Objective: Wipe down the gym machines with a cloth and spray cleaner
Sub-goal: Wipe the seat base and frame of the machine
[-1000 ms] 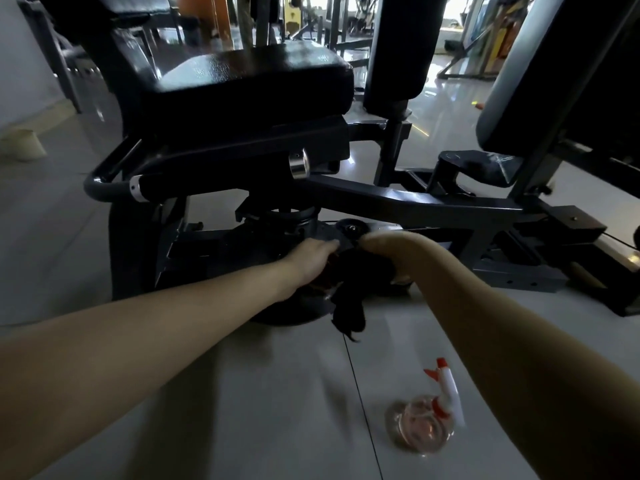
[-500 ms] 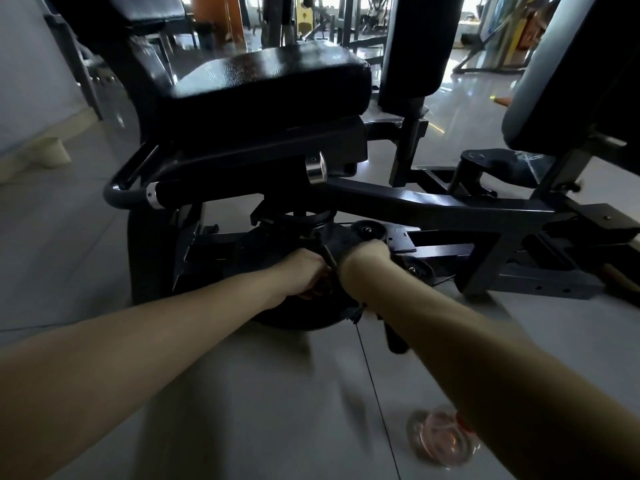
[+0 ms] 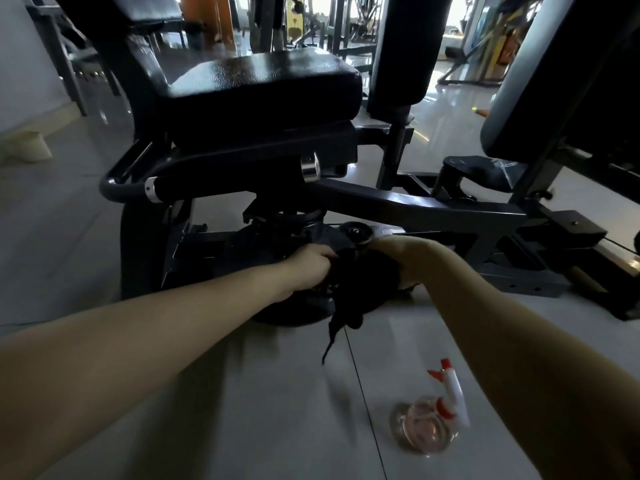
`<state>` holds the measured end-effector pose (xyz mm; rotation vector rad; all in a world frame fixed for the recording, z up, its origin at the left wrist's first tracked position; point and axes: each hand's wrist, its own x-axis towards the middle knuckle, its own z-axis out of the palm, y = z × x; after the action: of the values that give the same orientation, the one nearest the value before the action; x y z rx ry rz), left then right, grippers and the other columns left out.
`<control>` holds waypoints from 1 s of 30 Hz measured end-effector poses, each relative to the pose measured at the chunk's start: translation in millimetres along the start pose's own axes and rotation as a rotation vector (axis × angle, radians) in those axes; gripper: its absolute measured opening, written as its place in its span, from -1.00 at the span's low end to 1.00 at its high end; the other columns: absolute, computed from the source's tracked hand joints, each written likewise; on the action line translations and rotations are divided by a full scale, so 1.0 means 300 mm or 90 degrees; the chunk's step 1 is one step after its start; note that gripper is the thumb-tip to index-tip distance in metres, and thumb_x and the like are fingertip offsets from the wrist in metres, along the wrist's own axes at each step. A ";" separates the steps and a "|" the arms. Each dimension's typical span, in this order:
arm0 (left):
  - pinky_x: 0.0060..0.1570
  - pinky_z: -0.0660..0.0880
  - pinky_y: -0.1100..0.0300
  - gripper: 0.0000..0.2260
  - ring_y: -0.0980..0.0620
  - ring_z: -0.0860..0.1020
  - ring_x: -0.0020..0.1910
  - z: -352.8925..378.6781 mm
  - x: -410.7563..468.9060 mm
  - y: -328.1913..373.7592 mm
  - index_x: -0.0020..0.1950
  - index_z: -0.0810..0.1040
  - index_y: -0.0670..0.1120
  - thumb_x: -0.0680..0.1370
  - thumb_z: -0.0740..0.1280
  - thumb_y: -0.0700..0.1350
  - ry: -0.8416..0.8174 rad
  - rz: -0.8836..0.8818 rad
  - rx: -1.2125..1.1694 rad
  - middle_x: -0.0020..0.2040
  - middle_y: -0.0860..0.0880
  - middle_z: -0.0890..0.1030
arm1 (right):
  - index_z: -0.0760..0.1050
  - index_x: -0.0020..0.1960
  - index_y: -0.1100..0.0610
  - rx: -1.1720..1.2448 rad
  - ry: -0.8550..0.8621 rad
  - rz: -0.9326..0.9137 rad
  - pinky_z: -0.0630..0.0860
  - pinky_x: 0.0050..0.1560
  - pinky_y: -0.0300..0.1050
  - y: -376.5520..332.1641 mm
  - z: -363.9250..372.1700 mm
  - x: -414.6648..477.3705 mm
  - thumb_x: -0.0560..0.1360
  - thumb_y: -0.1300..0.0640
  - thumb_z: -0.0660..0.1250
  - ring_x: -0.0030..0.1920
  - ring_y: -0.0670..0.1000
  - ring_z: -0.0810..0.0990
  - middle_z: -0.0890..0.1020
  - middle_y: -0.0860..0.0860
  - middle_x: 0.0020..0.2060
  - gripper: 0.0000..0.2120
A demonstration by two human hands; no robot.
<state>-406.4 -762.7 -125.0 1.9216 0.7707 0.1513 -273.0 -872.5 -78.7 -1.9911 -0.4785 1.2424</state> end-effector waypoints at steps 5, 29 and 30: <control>-0.12 0.53 0.14 -0.71 -0.07 0.57 -0.18 -0.017 -0.012 -0.016 0.15 0.65 -0.21 0.63 0.14 -0.31 -0.008 -0.079 0.085 -0.12 -0.11 0.61 | 0.52 0.08 0.23 0.320 -0.075 -0.012 0.53 0.06 0.06 0.111 0.039 0.015 0.61 0.04 0.16 -0.13 0.14 0.60 0.63 0.18 -0.17 -0.71; -0.16 0.65 0.10 -0.85 0.02 0.66 -0.25 0.076 -0.095 -0.087 0.03 0.63 -0.08 0.51 0.52 -0.12 -0.266 -0.088 0.115 -0.15 -0.07 0.70 | 0.55 0.28 0.23 0.312 -0.146 -0.059 0.55 0.20 0.16 0.262 0.034 -0.069 0.66 0.04 0.08 0.20 0.21 0.63 0.67 0.22 0.16 -0.60; -0.30 0.62 0.18 -0.91 0.06 0.63 -0.34 0.060 -0.088 -0.090 -0.03 0.63 -0.11 0.52 0.50 -0.17 -0.260 -0.095 0.138 -0.19 -0.10 0.68 | 0.52 0.32 0.24 0.283 -0.145 -0.044 0.55 0.23 0.19 0.274 0.014 -0.066 0.66 0.03 0.11 0.23 0.23 0.61 0.64 0.23 0.21 -0.60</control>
<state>-431.5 -784.1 -150.5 1.9979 0.6669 -0.4207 -291.2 -938.4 -128.8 -1.4602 -0.3386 1.3992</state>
